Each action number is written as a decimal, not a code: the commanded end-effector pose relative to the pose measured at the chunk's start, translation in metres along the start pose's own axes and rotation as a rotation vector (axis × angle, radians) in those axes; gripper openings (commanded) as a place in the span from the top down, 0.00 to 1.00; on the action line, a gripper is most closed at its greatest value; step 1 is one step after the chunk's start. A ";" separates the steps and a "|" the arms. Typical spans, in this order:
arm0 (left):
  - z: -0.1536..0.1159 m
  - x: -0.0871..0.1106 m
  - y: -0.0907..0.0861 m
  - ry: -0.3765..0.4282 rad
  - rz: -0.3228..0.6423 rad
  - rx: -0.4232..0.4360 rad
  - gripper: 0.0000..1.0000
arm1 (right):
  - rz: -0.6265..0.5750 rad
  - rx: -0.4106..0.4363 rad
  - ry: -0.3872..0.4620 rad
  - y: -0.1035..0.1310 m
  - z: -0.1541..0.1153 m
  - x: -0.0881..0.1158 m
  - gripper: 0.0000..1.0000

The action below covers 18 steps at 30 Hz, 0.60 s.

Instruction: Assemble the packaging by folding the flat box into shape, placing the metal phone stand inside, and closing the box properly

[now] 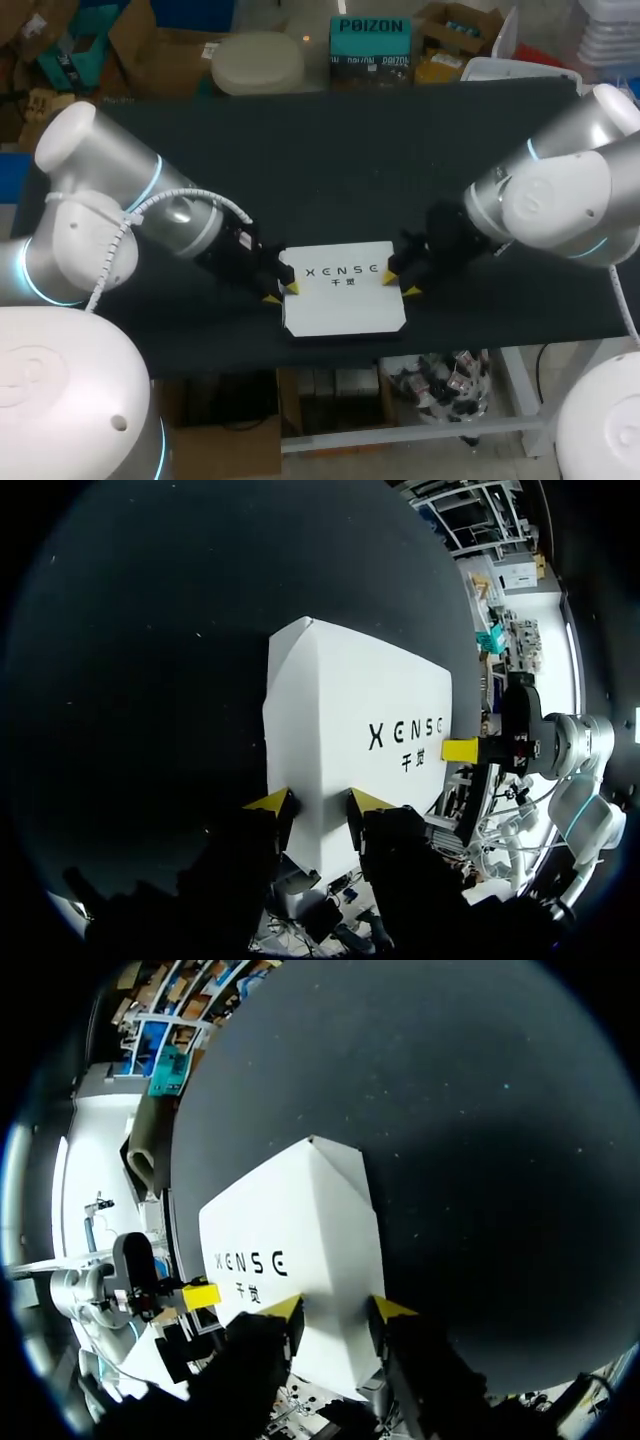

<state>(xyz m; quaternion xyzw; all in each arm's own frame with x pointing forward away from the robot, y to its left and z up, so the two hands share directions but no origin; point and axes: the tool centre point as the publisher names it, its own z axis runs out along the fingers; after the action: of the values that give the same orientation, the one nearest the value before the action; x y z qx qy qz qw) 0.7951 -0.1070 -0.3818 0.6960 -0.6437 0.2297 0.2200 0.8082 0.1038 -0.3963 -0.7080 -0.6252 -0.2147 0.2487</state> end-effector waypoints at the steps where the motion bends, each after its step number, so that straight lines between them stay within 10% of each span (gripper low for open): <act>1: 0.012 0.001 -0.002 0.012 0.005 -0.028 0.65 | -0.003 0.010 0.024 0.000 0.006 -0.001 0.55; 18: 0.009 0.020 0.000 0.049 0.027 -0.100 0.61 | 0.007 0.090 0.069 0.007 0.002 0.011 0.52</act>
<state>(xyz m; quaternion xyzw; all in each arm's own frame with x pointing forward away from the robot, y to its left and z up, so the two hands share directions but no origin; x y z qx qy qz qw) 0.7948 -0.1116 -0.3773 0.6693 -0.6560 0.2229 0.2683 0.8110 0.1039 -0.3932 -0.6999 -0.6199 -0.2184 0.2797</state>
